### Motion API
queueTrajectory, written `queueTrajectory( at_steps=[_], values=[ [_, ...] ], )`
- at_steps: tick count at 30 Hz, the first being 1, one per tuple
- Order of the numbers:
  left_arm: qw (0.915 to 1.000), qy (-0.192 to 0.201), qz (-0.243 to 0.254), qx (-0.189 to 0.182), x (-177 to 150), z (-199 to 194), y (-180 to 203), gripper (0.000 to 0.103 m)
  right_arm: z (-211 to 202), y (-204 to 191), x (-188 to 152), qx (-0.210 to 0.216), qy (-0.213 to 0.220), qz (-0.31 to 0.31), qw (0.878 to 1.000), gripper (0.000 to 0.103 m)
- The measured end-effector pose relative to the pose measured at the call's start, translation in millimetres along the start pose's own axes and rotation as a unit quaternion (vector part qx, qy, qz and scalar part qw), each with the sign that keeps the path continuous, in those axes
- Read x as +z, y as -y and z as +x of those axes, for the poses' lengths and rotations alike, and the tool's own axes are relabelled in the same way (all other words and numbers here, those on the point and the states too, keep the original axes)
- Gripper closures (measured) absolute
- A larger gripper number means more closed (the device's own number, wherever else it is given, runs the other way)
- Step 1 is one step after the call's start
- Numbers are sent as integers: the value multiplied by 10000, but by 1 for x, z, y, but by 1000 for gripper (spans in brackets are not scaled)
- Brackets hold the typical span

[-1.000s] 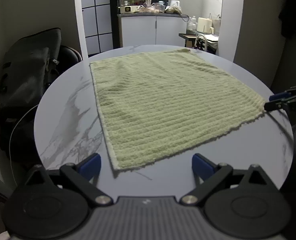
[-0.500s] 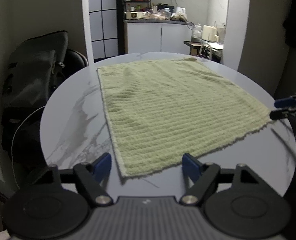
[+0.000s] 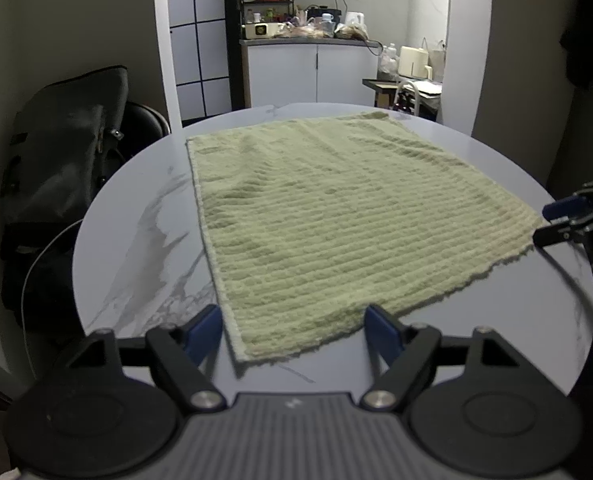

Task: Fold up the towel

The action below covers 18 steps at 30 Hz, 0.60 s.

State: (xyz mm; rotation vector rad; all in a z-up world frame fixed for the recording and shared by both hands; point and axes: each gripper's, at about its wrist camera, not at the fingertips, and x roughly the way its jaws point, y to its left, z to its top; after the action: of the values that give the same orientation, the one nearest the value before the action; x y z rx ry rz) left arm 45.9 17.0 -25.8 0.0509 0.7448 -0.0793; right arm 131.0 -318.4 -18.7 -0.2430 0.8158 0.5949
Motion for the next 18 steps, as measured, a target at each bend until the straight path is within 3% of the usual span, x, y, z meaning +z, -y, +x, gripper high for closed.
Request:
queueTrajectory(
  at_steps=[7,9,11,18],
  values=[
    [10000,8,3,9,0,0,2,21,1,-2,1,57,-33,-54,10000,30],
    [10000,33,15,0,-1,-1,2,28,1,-3,0,46,-19,-53,10000,31],
    [9999,93,51,-48,-1,-3,4,49,0,-2,0,24,11,-37,10000,38],
    [9999,101,-43,-44,-1,-6,3,70,-6,-3,-6,-1,190,-2,9998,80]
  ],
)
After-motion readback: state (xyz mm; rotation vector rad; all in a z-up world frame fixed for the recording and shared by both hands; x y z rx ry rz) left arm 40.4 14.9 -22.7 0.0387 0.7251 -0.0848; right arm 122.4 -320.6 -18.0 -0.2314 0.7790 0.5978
